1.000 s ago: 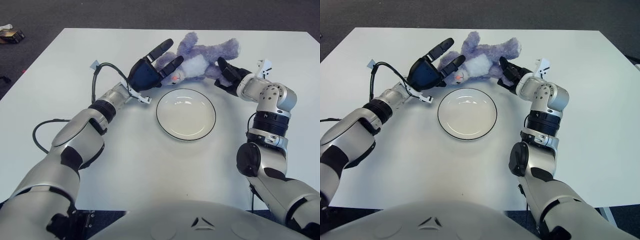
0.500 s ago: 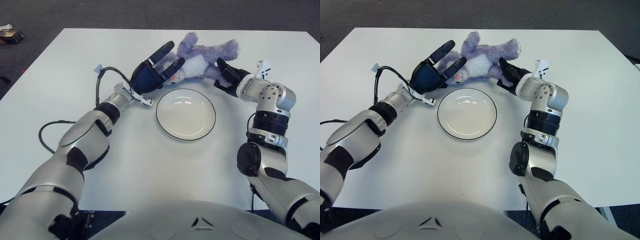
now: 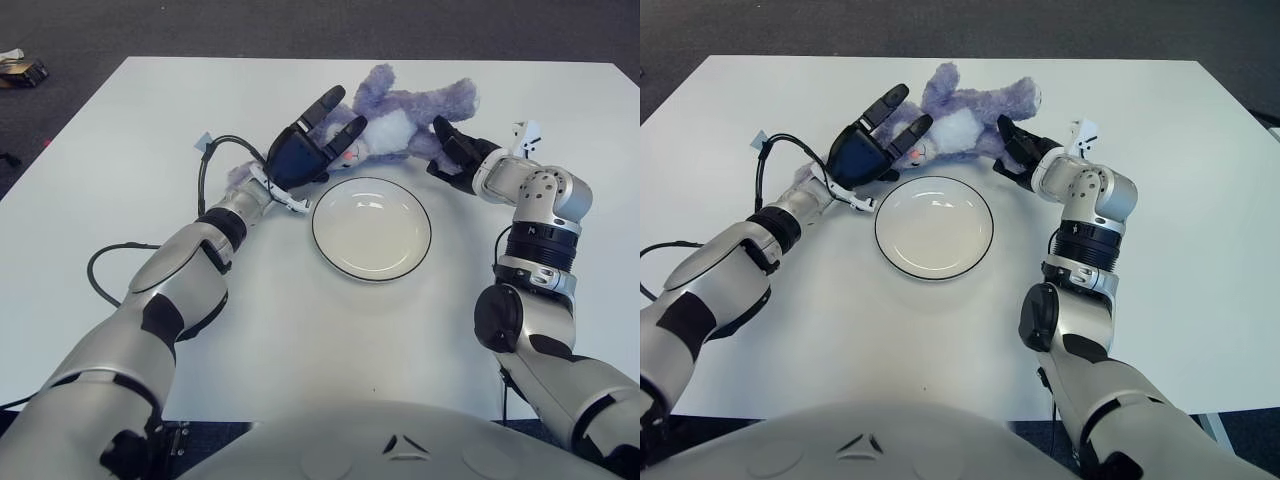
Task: Put the doll into the plate.
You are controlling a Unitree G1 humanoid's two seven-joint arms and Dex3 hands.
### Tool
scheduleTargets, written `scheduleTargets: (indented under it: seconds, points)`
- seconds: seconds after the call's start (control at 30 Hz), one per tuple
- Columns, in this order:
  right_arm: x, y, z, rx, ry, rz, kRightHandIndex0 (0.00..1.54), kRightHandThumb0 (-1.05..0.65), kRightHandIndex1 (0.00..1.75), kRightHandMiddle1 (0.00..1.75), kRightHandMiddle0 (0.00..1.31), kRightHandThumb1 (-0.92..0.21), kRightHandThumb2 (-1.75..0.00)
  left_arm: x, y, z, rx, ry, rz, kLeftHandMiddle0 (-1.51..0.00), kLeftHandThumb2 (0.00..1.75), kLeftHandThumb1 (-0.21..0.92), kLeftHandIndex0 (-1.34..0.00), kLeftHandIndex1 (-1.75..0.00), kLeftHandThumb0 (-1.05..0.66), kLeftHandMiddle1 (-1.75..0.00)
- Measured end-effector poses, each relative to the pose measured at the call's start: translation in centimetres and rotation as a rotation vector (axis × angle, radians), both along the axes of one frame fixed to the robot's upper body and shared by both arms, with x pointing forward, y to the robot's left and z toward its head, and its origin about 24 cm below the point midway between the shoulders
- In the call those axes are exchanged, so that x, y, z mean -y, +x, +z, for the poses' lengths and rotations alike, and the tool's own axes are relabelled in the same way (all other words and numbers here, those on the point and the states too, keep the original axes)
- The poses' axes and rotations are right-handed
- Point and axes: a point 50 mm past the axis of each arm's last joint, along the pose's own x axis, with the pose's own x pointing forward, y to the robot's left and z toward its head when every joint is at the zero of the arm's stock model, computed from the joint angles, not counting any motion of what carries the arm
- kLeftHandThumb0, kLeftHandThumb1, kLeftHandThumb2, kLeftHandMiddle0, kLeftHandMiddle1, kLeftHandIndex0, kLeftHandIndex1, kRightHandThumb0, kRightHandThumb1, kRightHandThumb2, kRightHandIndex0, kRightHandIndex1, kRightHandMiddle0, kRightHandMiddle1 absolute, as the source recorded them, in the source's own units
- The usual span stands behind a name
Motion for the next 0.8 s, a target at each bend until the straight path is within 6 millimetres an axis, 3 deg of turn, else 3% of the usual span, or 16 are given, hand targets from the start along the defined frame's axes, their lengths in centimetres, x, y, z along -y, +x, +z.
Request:
scheduleTargets:
  seconds: [0.27,0.53,0.8]
  points:
    - [-0.6,-0.4,1.0,0.046,0.020,0.031,0.79,0.12,1.75,1.75,0.62,-0.73,-0.41,0.2,0.5,0.1,-0.193,-0.076,0.026,-0.09,0.00,0.84,-0.15,0.00,-0.83,0.00]
    - [-0.7,-0.6,1.7,0.082,0.024,0.040,0.79,0.12,1.75,1.75,0.62,-0.73,-0.41,0.3,0.6,0.1,-0.245,-0.094,0.029,-0.09,0.00,0.83,-0.15,0.00,-0.84,0.00]
    - [-1.2,-1.4,2.1,0.123,0.032,0.051,0.80,0.12,1.75,1.75,0.62,-0.72,-0.42,0.4,1.0,0.3,-0.408,-0.147,0.054,-0.08,0.01,0.86,-0.16,0.00,-0.93,0.00]
